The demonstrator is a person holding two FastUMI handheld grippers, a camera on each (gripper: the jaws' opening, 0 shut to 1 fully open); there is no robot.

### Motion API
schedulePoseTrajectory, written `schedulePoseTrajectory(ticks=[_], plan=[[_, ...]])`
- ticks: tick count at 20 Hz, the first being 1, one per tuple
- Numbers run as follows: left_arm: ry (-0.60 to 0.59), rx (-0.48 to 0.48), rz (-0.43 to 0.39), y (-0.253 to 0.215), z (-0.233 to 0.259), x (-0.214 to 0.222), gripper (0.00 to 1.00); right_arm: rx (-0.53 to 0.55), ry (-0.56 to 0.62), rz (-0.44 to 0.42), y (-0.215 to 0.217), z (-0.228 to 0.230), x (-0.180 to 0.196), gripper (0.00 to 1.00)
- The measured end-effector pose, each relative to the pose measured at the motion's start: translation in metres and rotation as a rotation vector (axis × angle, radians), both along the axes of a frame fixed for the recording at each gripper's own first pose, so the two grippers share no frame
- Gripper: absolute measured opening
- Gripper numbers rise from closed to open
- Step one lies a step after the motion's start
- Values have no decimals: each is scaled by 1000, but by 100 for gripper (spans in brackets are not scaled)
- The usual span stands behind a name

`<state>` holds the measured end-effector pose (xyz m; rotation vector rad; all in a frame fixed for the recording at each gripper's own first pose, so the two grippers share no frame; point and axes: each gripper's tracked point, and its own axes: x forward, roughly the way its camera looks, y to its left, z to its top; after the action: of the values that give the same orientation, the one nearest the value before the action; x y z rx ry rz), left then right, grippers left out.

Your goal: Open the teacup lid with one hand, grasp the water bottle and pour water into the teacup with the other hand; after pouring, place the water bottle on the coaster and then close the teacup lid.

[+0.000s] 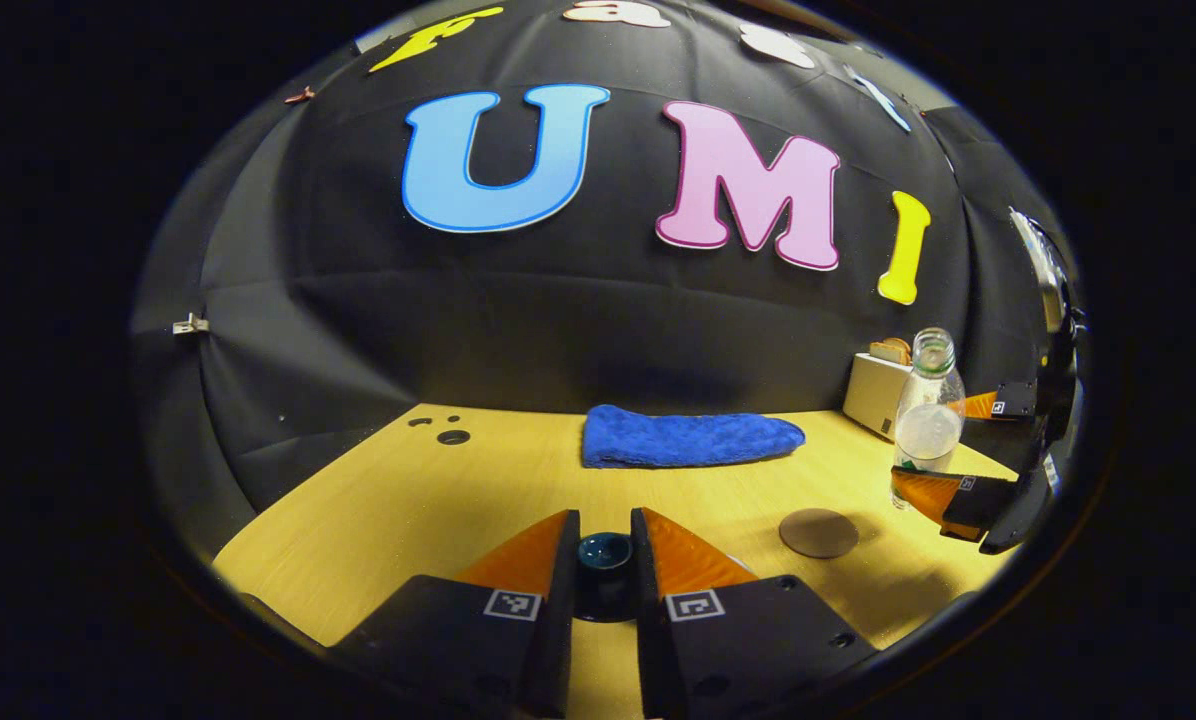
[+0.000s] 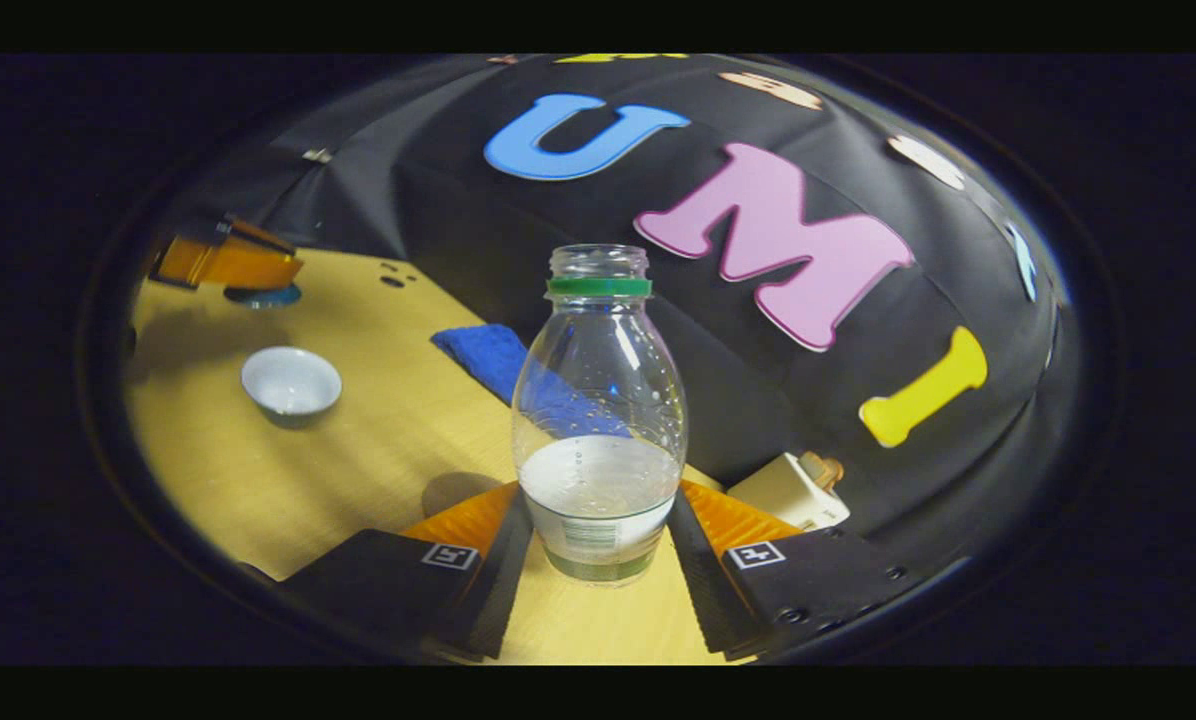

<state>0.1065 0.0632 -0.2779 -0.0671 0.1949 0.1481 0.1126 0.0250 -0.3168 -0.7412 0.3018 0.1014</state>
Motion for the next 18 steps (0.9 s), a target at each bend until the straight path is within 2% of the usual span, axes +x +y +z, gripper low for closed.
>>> schedulePoseTrajectory(ticks=[5,6,9,11,12,15,17,18], plan=[[-3,-14,44,21,-2,-14,31,-202,12,48,14,-11,6,73],[-4,-15,52,25,-2,-16,34,-230,16,60,18,-12,6,73],[-3,-9,81,37,-5,-23,27,-338,31,105,27,-21,11,73],[-2,-12,93,42,-7,-26,31,-383,39,142,34,-26,16,73],[-2,-16,100,44,-8,-27,31,-402,37,157,37,-27,16,70],[-2,-25,101,45,-10,-28,31,-505,18,211,46,-28,12,73],[-5,-22,100,45,-9,-28,31,-581,-1,249,56,-32,11,70],[-6,-21,101,46,-9,-28,31,-605,-27,255,60,-29,12,73]])
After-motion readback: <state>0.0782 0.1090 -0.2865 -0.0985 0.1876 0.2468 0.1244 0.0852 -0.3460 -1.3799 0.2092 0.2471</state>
